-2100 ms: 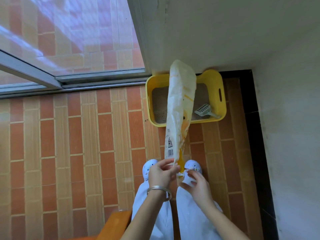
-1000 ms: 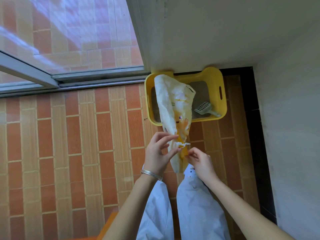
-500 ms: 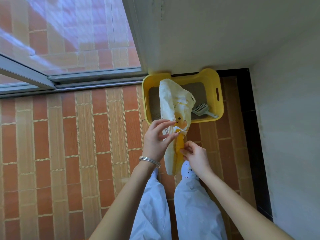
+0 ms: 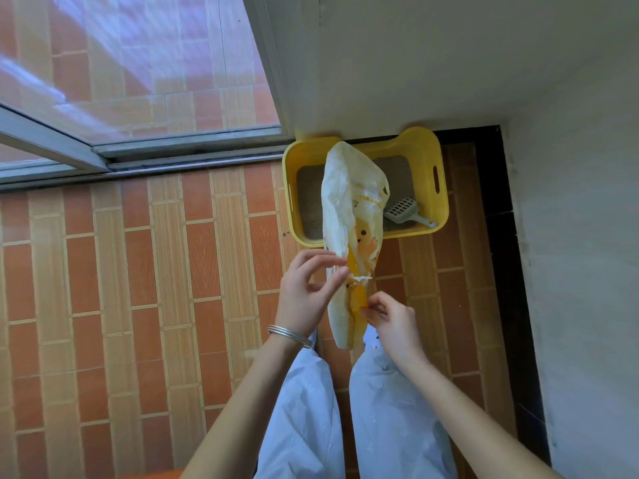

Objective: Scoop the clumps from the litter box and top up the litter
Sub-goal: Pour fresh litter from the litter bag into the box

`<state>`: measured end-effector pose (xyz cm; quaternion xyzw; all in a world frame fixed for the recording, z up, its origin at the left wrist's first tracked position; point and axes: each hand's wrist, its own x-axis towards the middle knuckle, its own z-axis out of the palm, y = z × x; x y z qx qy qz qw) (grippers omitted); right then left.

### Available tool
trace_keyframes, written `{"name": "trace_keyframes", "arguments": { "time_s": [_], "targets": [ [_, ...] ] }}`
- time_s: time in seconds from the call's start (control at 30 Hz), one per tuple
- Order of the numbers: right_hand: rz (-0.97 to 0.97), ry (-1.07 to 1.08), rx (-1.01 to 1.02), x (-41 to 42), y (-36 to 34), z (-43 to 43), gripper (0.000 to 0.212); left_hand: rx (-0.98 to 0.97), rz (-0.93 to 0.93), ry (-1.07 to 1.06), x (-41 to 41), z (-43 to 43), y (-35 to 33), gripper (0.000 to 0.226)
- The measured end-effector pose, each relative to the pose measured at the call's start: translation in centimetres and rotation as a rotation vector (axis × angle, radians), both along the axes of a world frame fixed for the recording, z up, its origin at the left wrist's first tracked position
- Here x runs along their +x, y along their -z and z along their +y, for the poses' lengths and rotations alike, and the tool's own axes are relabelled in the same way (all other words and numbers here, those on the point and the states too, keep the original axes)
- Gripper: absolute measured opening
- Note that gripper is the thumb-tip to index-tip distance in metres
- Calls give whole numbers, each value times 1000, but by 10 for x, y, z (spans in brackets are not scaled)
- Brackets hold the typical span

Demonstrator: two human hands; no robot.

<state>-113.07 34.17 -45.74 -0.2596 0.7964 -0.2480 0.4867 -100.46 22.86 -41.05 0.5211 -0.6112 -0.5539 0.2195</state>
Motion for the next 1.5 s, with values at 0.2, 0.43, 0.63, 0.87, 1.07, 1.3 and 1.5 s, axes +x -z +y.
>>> {"name": "trace_keyframes", "arguments": {
  "time_s": [0.2,0.43,0.63,0.87,1.07,1.3,1.5],
  "targets": [
    [-15,-73,101,5,12,19,12,174,-295,-24,-15,-17,21,28],
    [1,-4,105,2,24,27,10,349,-350,-191,-28,-21,45,35],
    [-69,-190,230,-12,28,20,14,517,-302,-234,-23,-12,48,21],
    [-235,174,50,-30,9,-44,19,534,-235,-231,-6,32,42,22],
    [-12,90,110,-28,16,-87,45,516,-255,-203,-4,52,48,27],
    [94,16,255,-26,28,-88,35,449,-353,-22,-4,63,55,15],
    [90,31,298,-23,31,-84,41,432,-395,22,-3,66,57,22]
  ]
}}
